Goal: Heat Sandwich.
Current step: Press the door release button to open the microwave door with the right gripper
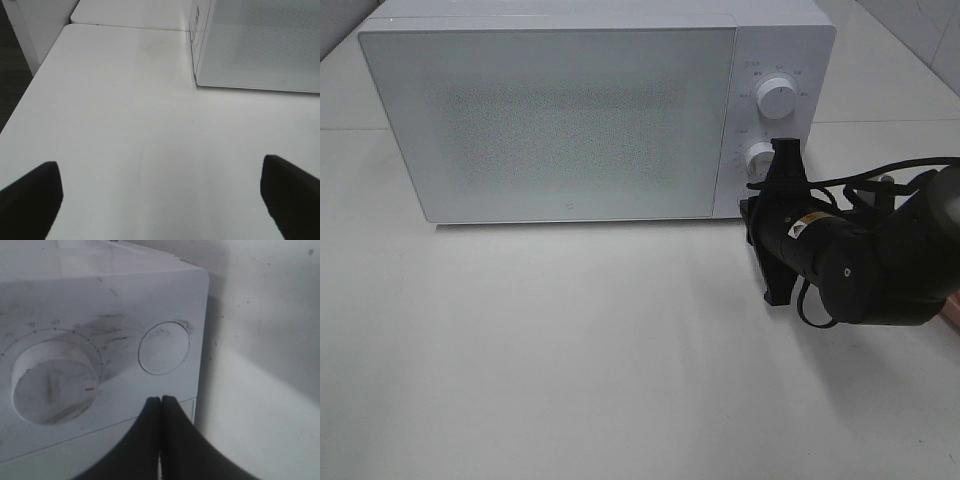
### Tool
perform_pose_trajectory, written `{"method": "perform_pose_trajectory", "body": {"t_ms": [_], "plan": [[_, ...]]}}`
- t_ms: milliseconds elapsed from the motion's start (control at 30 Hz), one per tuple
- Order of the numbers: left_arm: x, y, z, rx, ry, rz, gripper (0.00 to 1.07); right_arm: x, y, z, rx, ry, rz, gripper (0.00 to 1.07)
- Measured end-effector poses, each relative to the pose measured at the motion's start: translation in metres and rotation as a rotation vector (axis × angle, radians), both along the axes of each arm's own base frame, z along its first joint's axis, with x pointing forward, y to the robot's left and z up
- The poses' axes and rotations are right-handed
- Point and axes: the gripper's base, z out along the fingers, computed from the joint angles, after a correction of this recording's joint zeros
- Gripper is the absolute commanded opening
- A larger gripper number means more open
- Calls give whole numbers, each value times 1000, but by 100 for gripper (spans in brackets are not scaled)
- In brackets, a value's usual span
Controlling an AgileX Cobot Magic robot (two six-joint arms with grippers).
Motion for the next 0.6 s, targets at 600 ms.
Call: {"method": "perform_pose_trajectory", "body": {"t_ms": [600], "plan": [[0,0,0,0,0,0,101,33,-4,-12,-11,46,11,0]]}}
